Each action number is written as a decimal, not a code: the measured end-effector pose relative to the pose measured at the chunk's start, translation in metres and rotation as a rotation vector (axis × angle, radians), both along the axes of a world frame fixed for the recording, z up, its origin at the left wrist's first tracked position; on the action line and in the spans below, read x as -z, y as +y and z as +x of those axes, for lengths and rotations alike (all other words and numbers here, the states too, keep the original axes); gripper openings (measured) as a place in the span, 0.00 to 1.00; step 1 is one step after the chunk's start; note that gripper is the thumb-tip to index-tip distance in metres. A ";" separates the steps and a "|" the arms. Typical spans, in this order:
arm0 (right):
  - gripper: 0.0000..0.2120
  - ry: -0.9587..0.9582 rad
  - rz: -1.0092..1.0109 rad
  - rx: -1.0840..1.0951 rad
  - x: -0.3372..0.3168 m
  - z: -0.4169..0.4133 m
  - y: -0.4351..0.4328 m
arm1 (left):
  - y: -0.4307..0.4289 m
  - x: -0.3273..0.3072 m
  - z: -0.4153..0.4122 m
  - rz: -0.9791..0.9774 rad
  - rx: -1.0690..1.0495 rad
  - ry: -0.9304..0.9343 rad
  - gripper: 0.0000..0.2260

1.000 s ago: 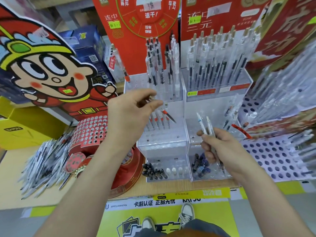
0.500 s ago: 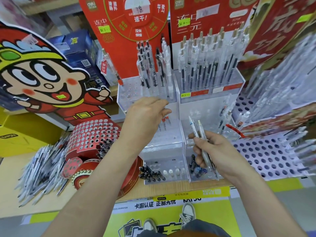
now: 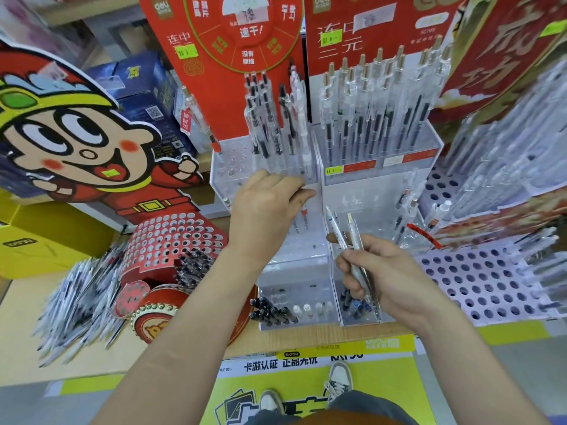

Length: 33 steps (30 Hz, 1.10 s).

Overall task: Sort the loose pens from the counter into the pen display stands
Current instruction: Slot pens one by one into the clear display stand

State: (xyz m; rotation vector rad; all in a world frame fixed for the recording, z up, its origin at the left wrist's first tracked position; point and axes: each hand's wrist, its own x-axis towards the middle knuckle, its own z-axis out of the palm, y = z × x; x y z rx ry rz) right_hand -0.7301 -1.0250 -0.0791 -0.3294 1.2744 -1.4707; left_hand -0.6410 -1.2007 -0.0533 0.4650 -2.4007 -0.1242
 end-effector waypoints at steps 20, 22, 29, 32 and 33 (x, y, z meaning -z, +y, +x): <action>0.12 -0.105 -0.074 -0.018 0.005 0.006 -0.005 | 0.012 -0.010 0.006 -0.017 -0.013 0.077 0.07; 0.08 -0.151 -0.115 -0.020 0.003 0.006 -0.003 | 0.025 -0.017 0.011 0.274 -0.058 0.119 0.09; 0.10 -0.148 -0.173 -0.126 -0.005 0.008 -0.002 | 0.040 -0.024 0.020 1.334 0.002 0.161 0.09; 0.13 -0.167 -0.156 -0.143 -0.006 0.009 -0.001 | 0.041 -0.022 0.023 1.384 -0.024 0.234 0.08; 0.15 -0.189 -0.151 -0.145 -0.006 0.010 -0.002 | 0.041 -0.022 0.024 1.384 -0.042 0.262 0.07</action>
